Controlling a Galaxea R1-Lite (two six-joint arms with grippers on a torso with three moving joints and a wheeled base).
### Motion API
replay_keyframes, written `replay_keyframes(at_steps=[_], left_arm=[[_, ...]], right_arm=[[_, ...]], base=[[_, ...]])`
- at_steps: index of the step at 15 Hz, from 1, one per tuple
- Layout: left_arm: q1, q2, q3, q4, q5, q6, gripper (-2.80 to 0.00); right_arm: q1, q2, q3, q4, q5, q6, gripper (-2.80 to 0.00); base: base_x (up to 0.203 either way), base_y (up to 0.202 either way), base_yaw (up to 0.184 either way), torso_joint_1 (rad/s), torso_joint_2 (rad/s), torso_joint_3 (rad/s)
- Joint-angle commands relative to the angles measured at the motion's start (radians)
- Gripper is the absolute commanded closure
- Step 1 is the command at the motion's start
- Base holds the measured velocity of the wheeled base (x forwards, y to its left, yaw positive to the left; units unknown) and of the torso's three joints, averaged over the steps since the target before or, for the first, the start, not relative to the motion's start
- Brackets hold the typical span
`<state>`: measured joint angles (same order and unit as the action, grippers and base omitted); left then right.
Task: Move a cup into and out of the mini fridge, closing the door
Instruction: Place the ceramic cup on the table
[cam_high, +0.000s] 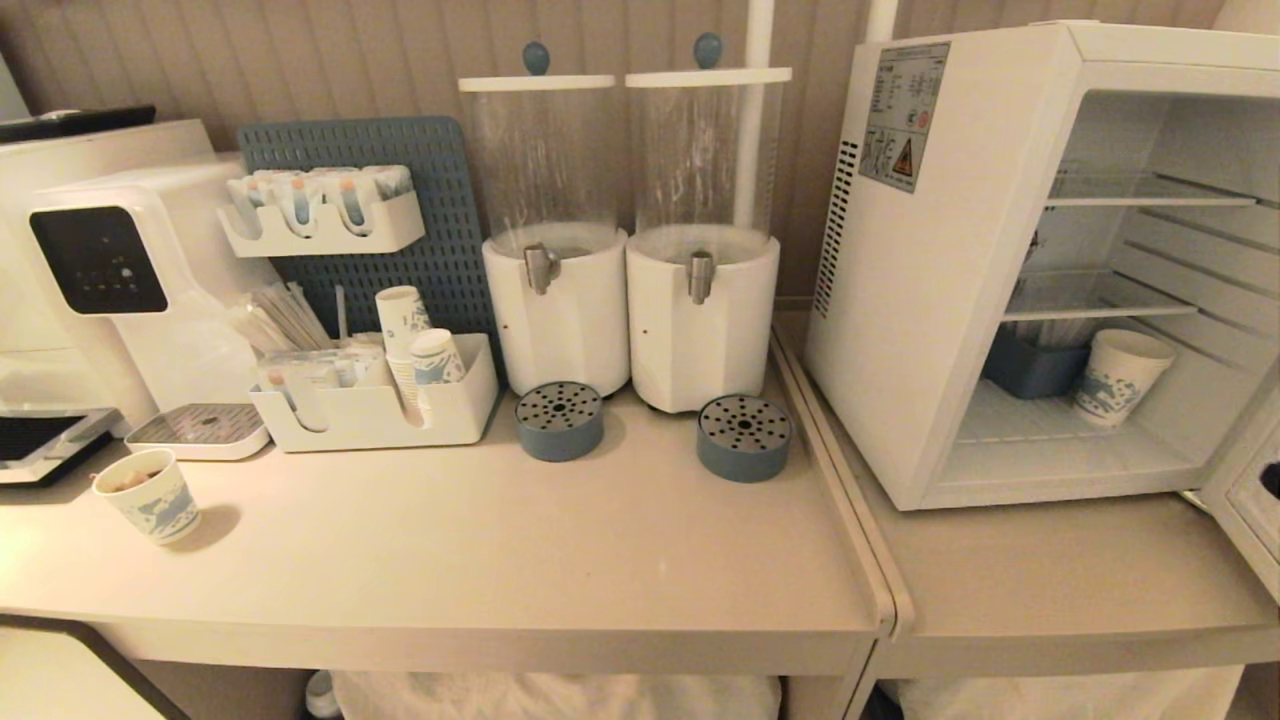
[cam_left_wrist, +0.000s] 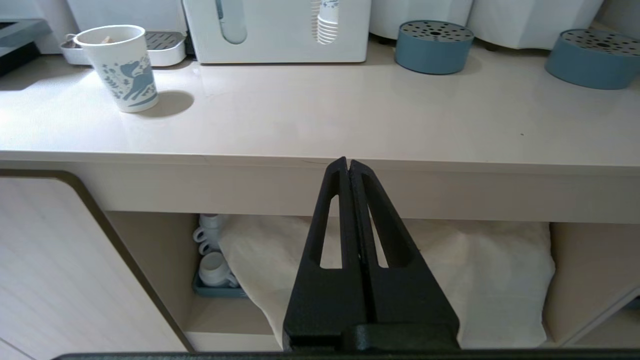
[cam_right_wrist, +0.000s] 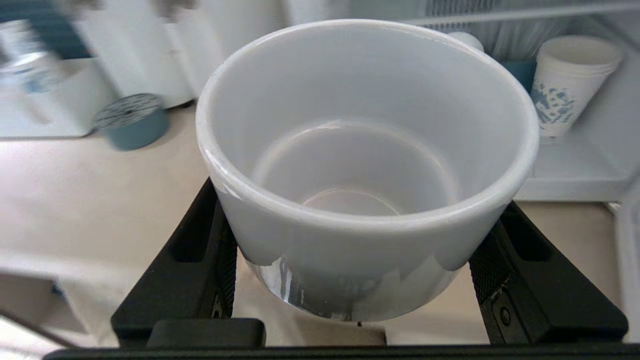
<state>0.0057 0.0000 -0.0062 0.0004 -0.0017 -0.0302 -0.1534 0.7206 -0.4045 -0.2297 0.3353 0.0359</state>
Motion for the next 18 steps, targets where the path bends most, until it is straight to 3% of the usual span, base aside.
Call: replay_keyframes(at_steps=[1, 4, 8, 10, 12, 13, 15, 16, 18], left_arm=[[0.000, 0.002, 0.000, 0.000, 0.000, -0.002, 0.00], [0.000, 0.002, 0.002, -0.002, 0.000, -0.005, 0.00], [0.000, 0.002, 0.001, -0.002, 0.000, -0.005, 0.00], [0.000, 0.002, 0.001, -0.002, 0.000, -0.005, 0.00], [0.000, 0.002, 0.000, -0.002, 0.000, -0.005, 0.00], [0.000, 0.002, 0.002, -0.002, 0.000, -0.005, 0.00], [0.000, 0.002, 0.001, -0.002, 0.000, -0.005, 0.00], [0.000, 0.002, 0.000, -0.002, 0.000, -0.005, 0.00], [0.000, 0.002, 0.000, 0.000, 0.000, -0.005, 0.00]], right_arm=[[0.017, -0.235, -0.030, 0.186, 0.008, -0.014, 0.00], [0.112, -0.373, -0.078, 0.400, 0.007, -0.030, 0.00], [0.147, -0.595, -0.037, 0.499, -0.016, -0.025, 0.00], [0.151, -0.704, 0.043, 0.486, -0.112, -0.023, 0.00], [0.153, -0.720, 0.163, 0.373, -0.267, -0.022, 0.00], [0.153, -0.720, 0.244, 0.285, -0.305, -0.031, 0.00], [0.153, -0.720, 0.393, 0.108, -0.346, -0.079, 0.00], [0.153, -0.721, 0.412, 0.104, -0.353, -0.097, 0.00], [0.153, -0.721, 0.402, 0.225, -0.327, -0.118, 0.00]], base=[[0.000, 0.000, 0.000, 0.000, 0.00, 0.000], [0.000, 0.000, 0.000, 0.000, 0.00, 0.000], [0.000, 0.000, 0.000, 0.000, 0.00, 0.000], [0.000, 0.000, 0.000, 0.000, 0.00, 0.000], [0.000, 0.000, 0.000, 0.000, 0.00, 0.000], [0.000, 0.000, 0.000, 0.000, 0.00, 0.000], [0.000, 0.000, 0.000, 0.000, 0.00, 0.000], [0.000, 0.000, 0.000, 0.000, 0.00, 0.000], [0.000, 0.000, 0.000, 0.000, 0.00, 0.000]])
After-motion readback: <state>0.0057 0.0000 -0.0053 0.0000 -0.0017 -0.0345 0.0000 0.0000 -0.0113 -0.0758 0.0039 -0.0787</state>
